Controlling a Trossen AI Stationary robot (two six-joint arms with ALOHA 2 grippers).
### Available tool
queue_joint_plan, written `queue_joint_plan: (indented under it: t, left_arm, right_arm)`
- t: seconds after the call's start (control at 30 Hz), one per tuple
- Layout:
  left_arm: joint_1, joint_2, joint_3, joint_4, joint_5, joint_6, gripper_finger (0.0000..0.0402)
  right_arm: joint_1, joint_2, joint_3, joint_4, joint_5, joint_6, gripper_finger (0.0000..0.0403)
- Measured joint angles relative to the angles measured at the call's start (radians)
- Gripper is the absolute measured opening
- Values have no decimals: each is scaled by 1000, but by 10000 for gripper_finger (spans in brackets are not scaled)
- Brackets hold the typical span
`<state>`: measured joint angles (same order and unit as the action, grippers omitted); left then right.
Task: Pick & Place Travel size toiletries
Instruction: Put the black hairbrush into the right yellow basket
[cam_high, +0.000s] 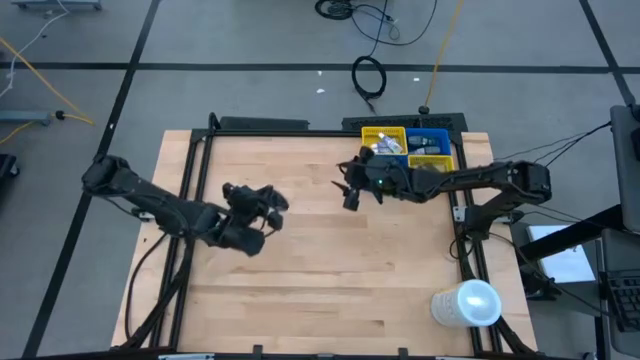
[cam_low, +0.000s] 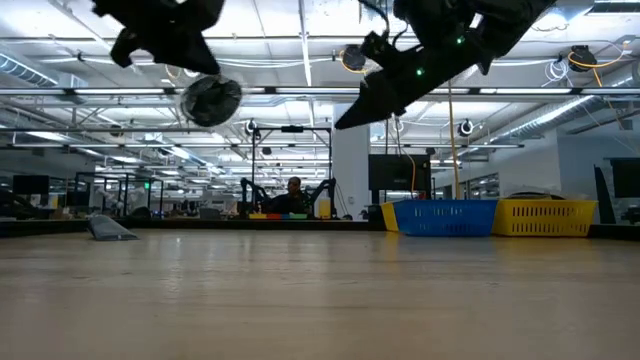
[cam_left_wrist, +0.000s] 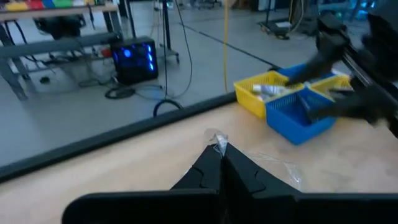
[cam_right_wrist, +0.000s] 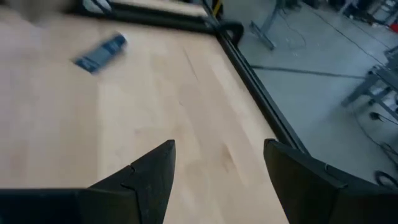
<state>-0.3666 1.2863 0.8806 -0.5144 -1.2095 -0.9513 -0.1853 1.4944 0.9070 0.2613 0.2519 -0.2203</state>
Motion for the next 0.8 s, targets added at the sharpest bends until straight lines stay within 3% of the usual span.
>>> queue_joint_plan:
  t: [0.33, 0.57, 0.8]
  left_arm:
    - [137, 4, 0, 453, 4, 494, 0]
    - [201, 4, 0, 604, 90, 642, 0]
    - [249, 64, 0, 799, 160, 759, 0]
  right_arm:
    - [67, 0, 0, 159, -76, 132, 238]
    - [77, 0, 0, 222, -179, 192, 238]
    - [76, 0, 0, 284, -177, 243, 238]
